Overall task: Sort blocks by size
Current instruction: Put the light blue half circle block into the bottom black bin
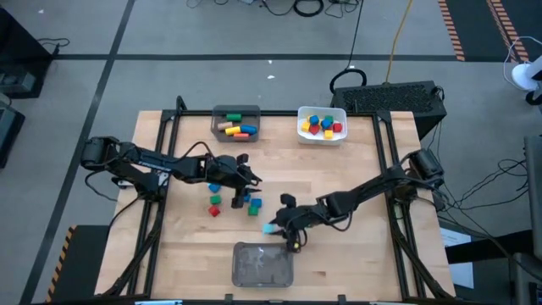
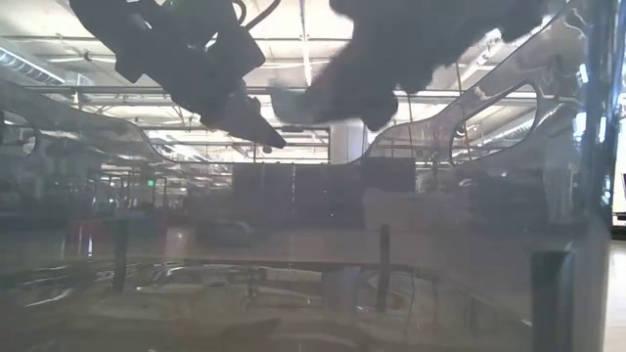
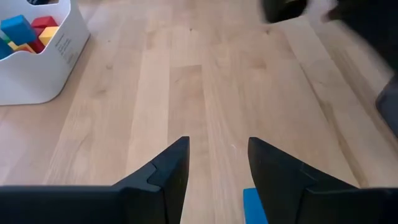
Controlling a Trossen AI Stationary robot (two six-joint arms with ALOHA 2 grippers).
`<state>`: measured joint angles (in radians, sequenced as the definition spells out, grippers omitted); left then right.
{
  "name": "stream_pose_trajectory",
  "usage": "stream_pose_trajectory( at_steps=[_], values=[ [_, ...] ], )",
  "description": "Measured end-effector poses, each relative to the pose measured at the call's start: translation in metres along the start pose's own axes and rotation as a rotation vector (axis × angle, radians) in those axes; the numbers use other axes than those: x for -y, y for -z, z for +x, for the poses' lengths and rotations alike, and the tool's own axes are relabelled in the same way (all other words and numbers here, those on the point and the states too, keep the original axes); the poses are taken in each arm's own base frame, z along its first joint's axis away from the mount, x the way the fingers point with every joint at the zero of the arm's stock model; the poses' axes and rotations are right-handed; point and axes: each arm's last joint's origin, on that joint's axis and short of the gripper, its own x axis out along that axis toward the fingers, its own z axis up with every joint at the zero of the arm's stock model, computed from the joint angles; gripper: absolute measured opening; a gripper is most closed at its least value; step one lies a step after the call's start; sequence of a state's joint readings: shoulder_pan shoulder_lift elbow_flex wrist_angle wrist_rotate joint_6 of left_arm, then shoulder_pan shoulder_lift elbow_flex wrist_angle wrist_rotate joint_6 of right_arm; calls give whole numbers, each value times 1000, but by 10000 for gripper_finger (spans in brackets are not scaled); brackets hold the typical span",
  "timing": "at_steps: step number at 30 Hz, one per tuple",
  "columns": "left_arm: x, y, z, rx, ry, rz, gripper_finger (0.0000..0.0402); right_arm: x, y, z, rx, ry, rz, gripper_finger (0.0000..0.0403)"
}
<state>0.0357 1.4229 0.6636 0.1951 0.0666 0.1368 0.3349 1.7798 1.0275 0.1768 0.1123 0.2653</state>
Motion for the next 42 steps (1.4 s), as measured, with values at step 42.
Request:
stream_pose_trajectory(
  at_steps=[42],
  values=[
    [-2, 7, -13, -127, -188, -439, 167, -40, -14, 52, -451, -275, -320, 128]
  ],
)
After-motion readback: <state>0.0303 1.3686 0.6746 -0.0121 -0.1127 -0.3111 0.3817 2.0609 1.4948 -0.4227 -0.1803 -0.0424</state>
